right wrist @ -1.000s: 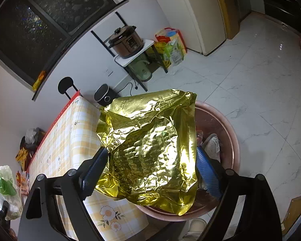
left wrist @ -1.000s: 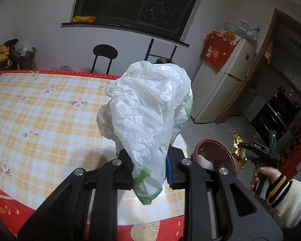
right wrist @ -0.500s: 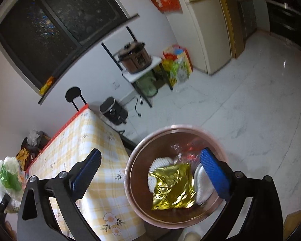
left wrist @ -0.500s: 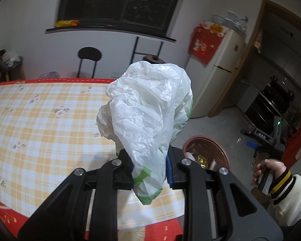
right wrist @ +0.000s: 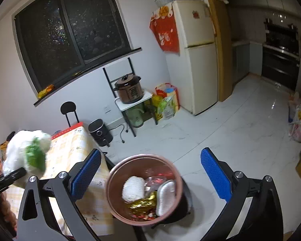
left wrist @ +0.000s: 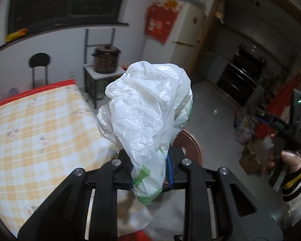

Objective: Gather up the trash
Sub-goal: 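Carry the white plastic bag over the brown bin and open the left tool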

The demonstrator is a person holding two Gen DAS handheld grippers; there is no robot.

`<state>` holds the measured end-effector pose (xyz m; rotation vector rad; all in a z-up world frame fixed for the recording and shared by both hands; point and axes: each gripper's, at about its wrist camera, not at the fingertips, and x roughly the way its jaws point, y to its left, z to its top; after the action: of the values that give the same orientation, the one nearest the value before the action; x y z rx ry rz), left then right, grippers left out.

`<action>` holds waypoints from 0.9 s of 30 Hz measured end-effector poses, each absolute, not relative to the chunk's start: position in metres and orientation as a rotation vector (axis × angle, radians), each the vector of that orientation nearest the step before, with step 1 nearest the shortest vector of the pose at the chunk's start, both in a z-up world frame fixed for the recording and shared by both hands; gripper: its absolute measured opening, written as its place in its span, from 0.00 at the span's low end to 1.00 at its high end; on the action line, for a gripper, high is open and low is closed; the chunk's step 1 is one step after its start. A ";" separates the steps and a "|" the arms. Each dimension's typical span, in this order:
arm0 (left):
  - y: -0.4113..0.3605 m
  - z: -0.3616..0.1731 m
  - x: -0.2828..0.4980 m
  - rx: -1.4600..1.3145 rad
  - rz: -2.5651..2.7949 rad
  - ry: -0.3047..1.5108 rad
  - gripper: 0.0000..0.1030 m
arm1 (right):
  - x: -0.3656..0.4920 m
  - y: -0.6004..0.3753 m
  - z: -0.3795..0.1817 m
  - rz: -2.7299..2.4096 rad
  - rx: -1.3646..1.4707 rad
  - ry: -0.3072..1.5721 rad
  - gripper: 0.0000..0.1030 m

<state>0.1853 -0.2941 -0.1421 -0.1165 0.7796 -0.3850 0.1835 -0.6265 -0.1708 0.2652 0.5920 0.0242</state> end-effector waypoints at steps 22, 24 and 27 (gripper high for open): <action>-0.414 -0.202 0.289 -0.063 -0.550 0.895 0.71 | 0.117 -0.669 -0.184 -0.137 0.268 0.641 0.95; -0.407 -0.194 0.285 -0.067 -0.549 0.874 0.72 | 0.118 -0.664 -0.182 -0.135 0.261 0.637 0.95; -0.394 -0.177 0.274 -0.062 -0.538 0.832 0.82 | 0.122 -0.655 -0.175 -0.118 0.243 0.626 0.95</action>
<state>0.2739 -0.3943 -0.1773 -0.0619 0.8317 -0.5378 0.1222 -0.6554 -0.1755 0.2427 0.6265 -0.1182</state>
